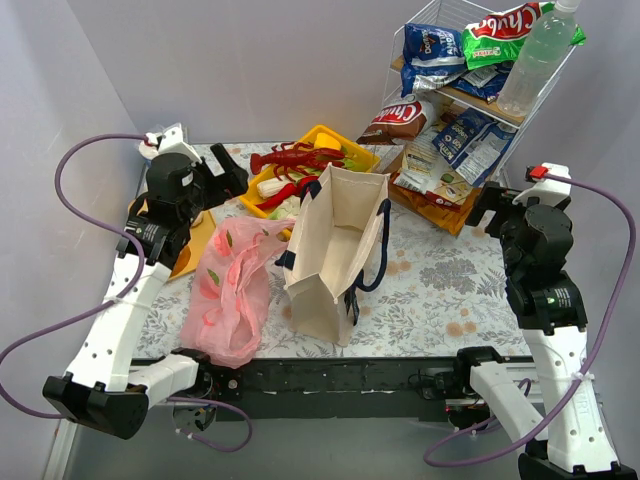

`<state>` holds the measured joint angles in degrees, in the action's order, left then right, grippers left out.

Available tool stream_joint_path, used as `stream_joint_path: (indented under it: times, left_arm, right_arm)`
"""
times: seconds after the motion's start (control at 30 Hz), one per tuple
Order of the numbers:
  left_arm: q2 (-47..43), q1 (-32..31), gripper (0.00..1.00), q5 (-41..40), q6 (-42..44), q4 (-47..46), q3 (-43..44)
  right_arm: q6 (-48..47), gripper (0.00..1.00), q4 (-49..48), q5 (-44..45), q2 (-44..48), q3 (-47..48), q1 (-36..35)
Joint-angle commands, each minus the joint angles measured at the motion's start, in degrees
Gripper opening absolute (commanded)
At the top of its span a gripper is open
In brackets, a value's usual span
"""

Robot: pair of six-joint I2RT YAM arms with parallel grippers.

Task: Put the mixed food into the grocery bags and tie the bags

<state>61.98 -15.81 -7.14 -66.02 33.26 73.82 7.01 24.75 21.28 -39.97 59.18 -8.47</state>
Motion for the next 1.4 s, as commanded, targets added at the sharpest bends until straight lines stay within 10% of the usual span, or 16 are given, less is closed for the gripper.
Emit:
stream_joint_path:
  times: [0.0, 0.5, 0.63, 1.07, 1.37]
  left_arm:
    - [-0.01, 0.08, 0.98, 0.19, -1.3, 0.5, 2.73]
    - [0.24, -0.88, 0.98, 14.5, 1.51, -6.63, -0.44]
    - [4.02, -14.98, 0.98, 8.21, 2.82, -6.36, 1.93]
    - [8.86, -20.4, 0.98, 1.87, 2.73, -0.65, 2.82]
    - [10.89, -20.75, 0.92, 9.05, 0.54, -1.17, -0.6]
  right_arm:
    - [-1.29, 0.98, -0.85, -2.82, 0.5, 0.85, -0.05]
    - [-0.86, 0.85, 1.44, -10.81, -2.31, 2.43, -0.06]
    - [4.06, 0.77, 2.93, -18.45, -4.15, 2.35, -1.28]
    - [21.55, 0.76, 3.72, -2.91, -11.88, 5.24, -30.62]
    - [31.58, 0.73, 9.68, -2.39, -21.99, 9.37, -34.25]
